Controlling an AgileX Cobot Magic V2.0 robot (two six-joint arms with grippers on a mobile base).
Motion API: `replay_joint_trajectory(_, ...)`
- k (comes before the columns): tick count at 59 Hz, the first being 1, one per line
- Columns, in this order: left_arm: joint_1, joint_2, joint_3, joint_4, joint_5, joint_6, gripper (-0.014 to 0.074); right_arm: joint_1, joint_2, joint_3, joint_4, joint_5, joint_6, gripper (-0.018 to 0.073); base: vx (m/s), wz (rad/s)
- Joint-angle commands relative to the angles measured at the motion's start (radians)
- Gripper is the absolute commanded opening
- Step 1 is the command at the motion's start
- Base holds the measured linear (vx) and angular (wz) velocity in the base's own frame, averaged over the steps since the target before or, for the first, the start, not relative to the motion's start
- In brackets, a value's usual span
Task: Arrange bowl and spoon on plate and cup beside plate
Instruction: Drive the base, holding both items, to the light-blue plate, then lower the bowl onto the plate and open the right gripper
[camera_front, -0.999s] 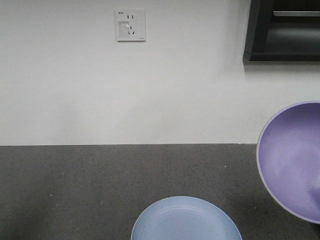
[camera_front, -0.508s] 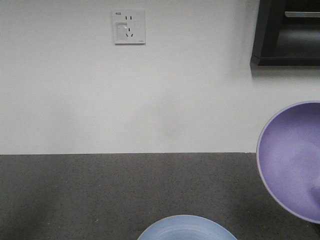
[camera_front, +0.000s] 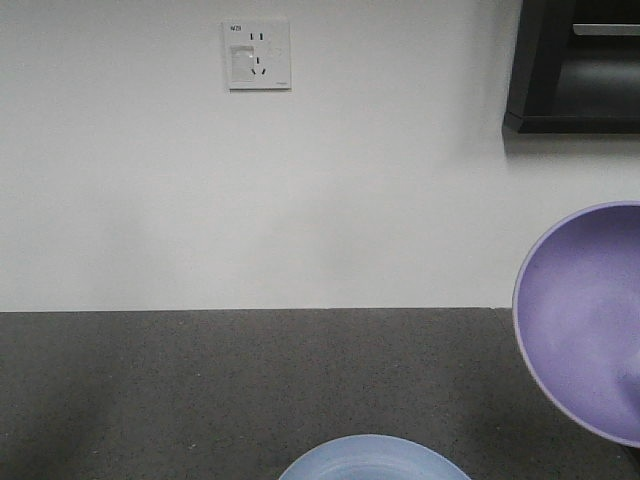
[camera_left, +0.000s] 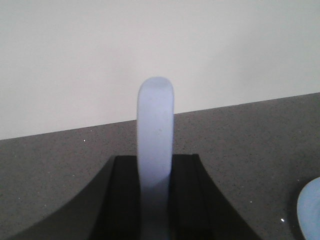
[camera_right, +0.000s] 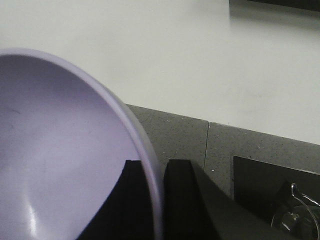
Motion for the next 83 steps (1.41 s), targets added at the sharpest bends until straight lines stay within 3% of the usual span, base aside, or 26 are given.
replay_joint_trajectory(1,-0.007,0.003,-0.022,0.021,-0.176,0.024,-0.0006,-0.002,-0.005,-0.028,0.01,-0.086,-0.006,-0.0009,0.0,0.0)
replay_joint_trajectory(10,-0.007,0.003,-0.022,0.019,-0.263,0.024,-0.0006,-0.002,-0.004,-0.028,0.01,-0.105,-0.007,-0.0009,0.0,0.0)
replay_joint_trajectory(42,-0.007,0.003,-0.022,0.019,-0.264,0.024,-0.0006,-0.002,-0.002,-0.028,0.047,-0.128,-0.002,-0.0009,0.0,0.0)
replay_joint_trajectory(55,-0.007,0.003,-0.022,0.019,-0.264,0.024,-0.0006,-0.001,0.074,-0.028,0.189,-0.108,-0.026,-0.0009,0.0,0.0)
replay_joint_trajectory(71,-0.007,0.003,-0.022,0.019,-0.264,0.023,-0.0006,0.002,0.309,-0.028,0.474,0.007,-0.248,-0.0009,0.0,0.0)
replay_joint_trajectory(77,-0.007,0.003,-0.022,0.019,-0.264,0.023,-0.0006,0.077,0.415,-0.028,0.452,0.032,-0.277,-0.0009,0.0,0.0)
replay_joint_trajectory(83,-0.007,0.003,-0.022,0.019,-0.264,0.023,-0.0006,0.178,0.504,-0.028,0.336,0.015,-0.245,-0.0009,0.0,0.0)
